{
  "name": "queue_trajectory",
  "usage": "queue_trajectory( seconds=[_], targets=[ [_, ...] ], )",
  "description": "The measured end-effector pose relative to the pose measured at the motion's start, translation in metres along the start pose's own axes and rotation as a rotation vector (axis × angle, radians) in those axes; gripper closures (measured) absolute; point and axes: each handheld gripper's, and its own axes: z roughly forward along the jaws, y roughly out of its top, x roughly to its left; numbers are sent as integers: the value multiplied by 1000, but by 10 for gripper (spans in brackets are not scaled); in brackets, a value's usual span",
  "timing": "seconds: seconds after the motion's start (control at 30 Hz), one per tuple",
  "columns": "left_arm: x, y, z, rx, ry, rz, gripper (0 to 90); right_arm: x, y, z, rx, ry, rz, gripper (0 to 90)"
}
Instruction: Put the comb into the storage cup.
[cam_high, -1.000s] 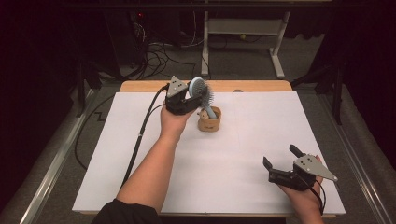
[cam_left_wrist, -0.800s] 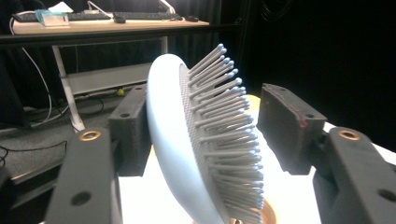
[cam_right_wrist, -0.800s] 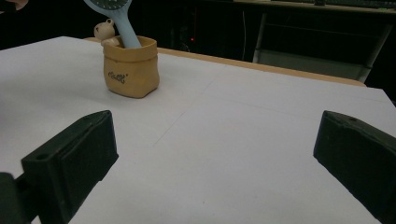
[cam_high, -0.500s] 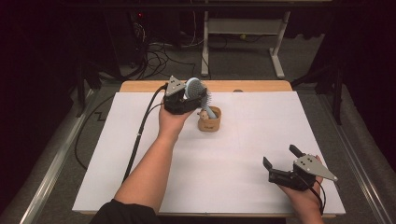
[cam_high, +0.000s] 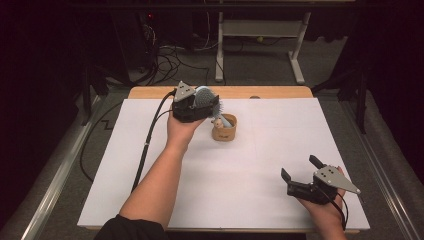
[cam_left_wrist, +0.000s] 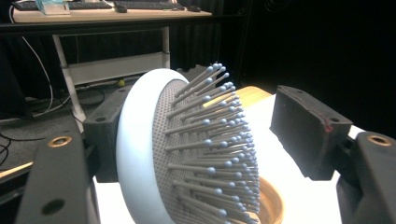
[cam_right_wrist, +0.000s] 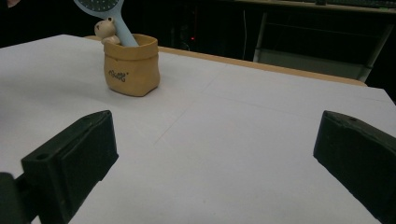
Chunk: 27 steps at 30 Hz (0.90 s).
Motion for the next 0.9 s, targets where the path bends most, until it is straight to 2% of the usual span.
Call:
queue_trajectory(
  seconds=[0.27, 0.37, 0.73, 0.9],
  targets=[
    [4, -2, -1, 14, -7, -15, 208, 0, 0, 0, 2, 1, -5, 1],
    [6, -2, -2, 15, -22, -28, 176, 0, 0, 0, 1, 1, -4, 1],
    [9, -4, -2, 31, -28, -33, 110, 1, 0, 0, 0, -1, -5, 1],
    [9, -3, -2, 24, -23, -20, 82, 1, 0, 0, 2, -1, -5, 1]
  ],
)
